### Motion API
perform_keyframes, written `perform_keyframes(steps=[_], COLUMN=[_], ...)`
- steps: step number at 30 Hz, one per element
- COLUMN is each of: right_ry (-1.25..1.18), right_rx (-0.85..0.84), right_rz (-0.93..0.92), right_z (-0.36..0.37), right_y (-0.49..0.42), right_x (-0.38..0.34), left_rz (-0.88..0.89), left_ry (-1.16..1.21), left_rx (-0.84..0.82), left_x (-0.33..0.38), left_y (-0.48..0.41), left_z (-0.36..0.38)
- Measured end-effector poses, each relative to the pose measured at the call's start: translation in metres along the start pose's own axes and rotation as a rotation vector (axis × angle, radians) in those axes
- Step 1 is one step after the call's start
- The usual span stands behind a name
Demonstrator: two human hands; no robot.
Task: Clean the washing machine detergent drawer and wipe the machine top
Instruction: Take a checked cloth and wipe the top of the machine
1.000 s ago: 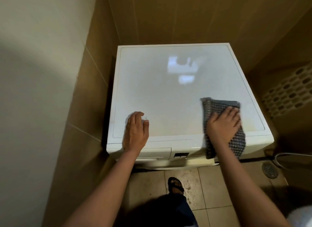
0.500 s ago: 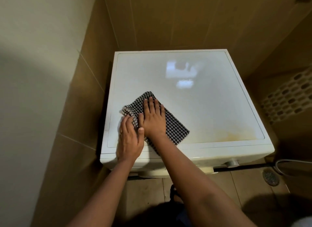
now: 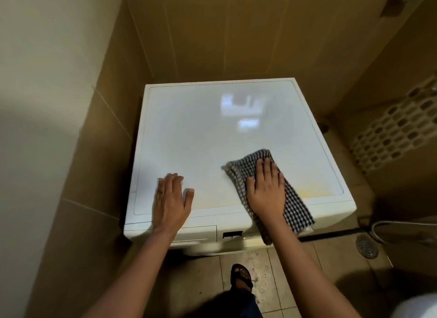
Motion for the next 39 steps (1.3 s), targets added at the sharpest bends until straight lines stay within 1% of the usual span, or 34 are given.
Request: perform_keyframes(steps=[3, 5, 9, 12, 15, 17, 19, 20, 24, 26, 28, 29, 32, 35, 37, 39], right_ry=[-0.009, 0.000, 0.046, 0.019, 0.019, 0.027, 0.048, 0.052, 0.035, 0.032, 0.018, 0.020, 0.051, 0.025, 0.003, 0.018], right_rx=[-0.059, -0.054, 0.005, 0.035, 0.043, 0.017, -0.004, -0.014, -0.064, -0.092, -0.090, -0.060, 0.021, 0.064, 0.040, 0.001], right_rz=[-0.111, -0.101, 0.107, 0.254, 0.326, 0.347, 0.322, 0.281, 0.049, -0.044, -0.056, -0.015, 0.193, 0.361, 0.403, 0.365], right_z=[0.001, -0.003, -0.017, -0.027, -0.027, -0.023, -0.021, -0.018, -0.006, -0.004, -0.007, -0.012, -0.027, -0.037, -0.034, -0.026], right_y=[0.031, 0.031, -0.004, -0.046, -0.083, -0.102, -0.114, -0.117, -0.089, -0.063, -0.045, -0.041, -0.058, -0.098, -0.125, -0.144], right_x=[0.008, 0.029, 0.081, 0.107, 0.112, 0.103, 0.084, 0.071, 0.025, 0.025, 0.045, 0.061, 0.110, 0.130, 0.124, 0.100], left_rz=[-0.006, 0.010, 0.072, 0.089, 0.098, 0.100, 0.086, 0.082, 0.094, 0.099, 0.096, 0.097, 0.097, 0.092, 0.077, 0.067], left_ry=[0.035, 0.088, 0.128, 0.152, 0.139, 0.137, 0.152, 0.158, 0.154, 0.148, 0.144, 0.149, 0.167, 0.161, 0.153, 0.145], left_rx=[0.020, 0.031, 0.021, 0.000, -0.003, -0.008, -0.006, -0.004, -0.003, -0.007, 0.007, 0.020, 0.025, 0.018, 0.021, 0.022], left_x=[0.014, 0.032, 0.063, 0.067, 0.068, 0.069, 0.069, 0.070, 0.069, 0.071, 0.071, 0.071, 0.070, 0.068, 0.068, 0.071], left_y=[-0.007, -0.018, -0.045, -0.053, -0.053, -0.053, -0.054, -0.056, -0.072, -0.078, -0.078, -0.077, -0.078, -0.078, -0.081, -0.088], left_z=[0.002, 0.007, 0.023, 0.036, 0.040, 0.040, 0.038, 0.038, 0.041, 0.042, 0.040, 0.039, 0.040, 0.042, 0.042, 0.043])
Point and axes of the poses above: each hand's wrist, its own y-axis away from the middle knuckle, its own z-axis out of the palm, x = y × z, the point moved 10 cm from there along -y, towards the middle knuckle
